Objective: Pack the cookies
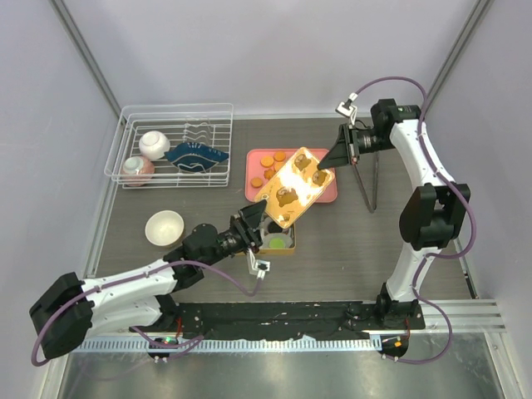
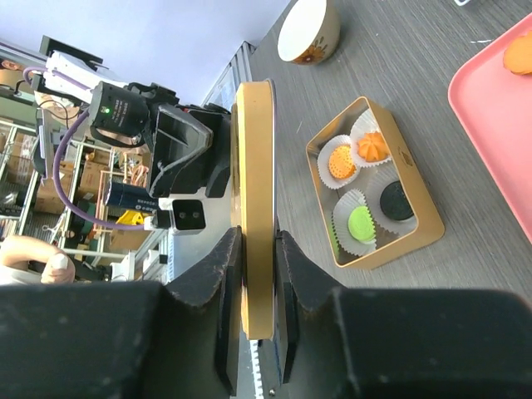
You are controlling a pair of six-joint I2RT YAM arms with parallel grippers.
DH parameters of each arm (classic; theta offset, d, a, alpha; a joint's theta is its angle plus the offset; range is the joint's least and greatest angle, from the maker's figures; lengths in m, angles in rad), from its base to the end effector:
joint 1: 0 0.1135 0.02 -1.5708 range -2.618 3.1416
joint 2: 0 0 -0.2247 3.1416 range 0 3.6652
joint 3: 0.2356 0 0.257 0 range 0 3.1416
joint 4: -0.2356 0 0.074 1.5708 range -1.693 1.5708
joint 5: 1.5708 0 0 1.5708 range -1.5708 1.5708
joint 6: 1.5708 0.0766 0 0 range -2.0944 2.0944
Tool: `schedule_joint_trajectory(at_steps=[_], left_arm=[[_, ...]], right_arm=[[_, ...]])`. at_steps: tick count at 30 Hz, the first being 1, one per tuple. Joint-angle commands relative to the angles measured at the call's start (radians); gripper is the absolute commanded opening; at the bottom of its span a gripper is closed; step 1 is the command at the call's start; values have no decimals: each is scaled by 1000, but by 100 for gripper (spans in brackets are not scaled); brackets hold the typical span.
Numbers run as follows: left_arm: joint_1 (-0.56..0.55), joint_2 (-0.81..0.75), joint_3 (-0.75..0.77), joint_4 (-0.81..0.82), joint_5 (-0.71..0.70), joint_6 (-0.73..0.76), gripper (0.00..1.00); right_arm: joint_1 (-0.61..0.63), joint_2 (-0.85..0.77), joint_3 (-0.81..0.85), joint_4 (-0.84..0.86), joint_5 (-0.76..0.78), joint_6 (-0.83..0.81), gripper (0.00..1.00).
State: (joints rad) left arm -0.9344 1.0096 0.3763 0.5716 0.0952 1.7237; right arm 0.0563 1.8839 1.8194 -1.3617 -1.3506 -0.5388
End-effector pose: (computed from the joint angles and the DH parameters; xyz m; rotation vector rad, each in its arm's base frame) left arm 0.1649 -0.2354 0.1949 1.6263 0.3246 0.5260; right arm 0.3508 0.0946 0.2812 -0.7572 2.0394 1.6515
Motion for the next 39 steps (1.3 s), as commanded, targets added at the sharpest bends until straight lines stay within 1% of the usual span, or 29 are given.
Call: schedule_joint_trajectory(at_steps=[1, 3, 4, 7, 17, 21, 24, 25, 26, 27, 28, 29, 30, 31, 32, 33, 34, 35, 36, 37, 38, 39], left_arm=[[2, -46, -30, 48, -69, -47, 52], [2, -61, -36, 30, -86, -61, 55], [3, -69, -43, 14, -86, -67, 59], [3, -81, -54, -7, -123, -84, 61], [0, -101, -88, -9, -146, -111, 63], [-4, -103, -85, -10, -150, -125, 64], [-14, -92, -57, -18, -178, -168, 64], [-18, -89, -16, -44, -201, -193, 64], [-24, -83, 22, -70, -227, -264, 64], [-35, -74, 62, -108, -294, -306, 64], [-37, -66, 108, -206, -330, -347, 64], [-38, -53, 224, -258, -360, -451, 64], [-37, -40, 284, -318, -397, -498, 64], [-38, -8, 359, -451, -443, -553, 65], [-38, 10, 483, -517, -460, -599, 65], [-38, 29, 551, -568, -475, -680, 65], [-38, 76, 606, -667, -520, -717, 65], [-38, 104, 668, -723, -541, -751, 65], [-32, 138, 810, -775, -567, -835, 65], [-26, 168, 878, -899, -595, -872, 65], [-14, 234, 960, -962, -620, -922, 65], [18, 266, 1096, -1024, -630, -1000, 65]], right_arm=[[-10, -25, 38, -139, -53, -1, 1], [-12, -17, 38, -139, -56, 0, 1], [-13, -17, 38, -140, -61, 2, 1], [-15, -17, 41, -140, -68, 5, 1], [-19, -16, 50, -139, -73, 8, 1], [-21, -9, 57, -140, -70, 10, 1], [-19, -8, 66, -139, -70, 13, 1], [-21, -9, 69, -140, -71, 13, 1], [-21, -8, 72, -140, -71, 17, 1], [-21, -3, 84, -139, -74, 19, 1], [-21, 0, 95, -140, -77, 26, 1], [-21, 4, 106, -139, -82, 33, 1], [-21, 9, 135, -139, -85, 39, 1], [-21, 26, 153, -140, -88, 46, 1], [-21, 33, 173, -139, -102, 62, 1], [-19, 41, 213, -140, -105, 68, 1], [-19, 53, 230, -139, -104, 71, 1], [-18, 61, 245, -139, -102, 83, 1], [-18, 66, 270, -137, -102, 89, 1], [-16, 72, 280, -139, -101, 92, 1], [-16, 83, 293, -137, -97, 99, 1], [-16, 87, 310, -136, -94, 105, 1]])
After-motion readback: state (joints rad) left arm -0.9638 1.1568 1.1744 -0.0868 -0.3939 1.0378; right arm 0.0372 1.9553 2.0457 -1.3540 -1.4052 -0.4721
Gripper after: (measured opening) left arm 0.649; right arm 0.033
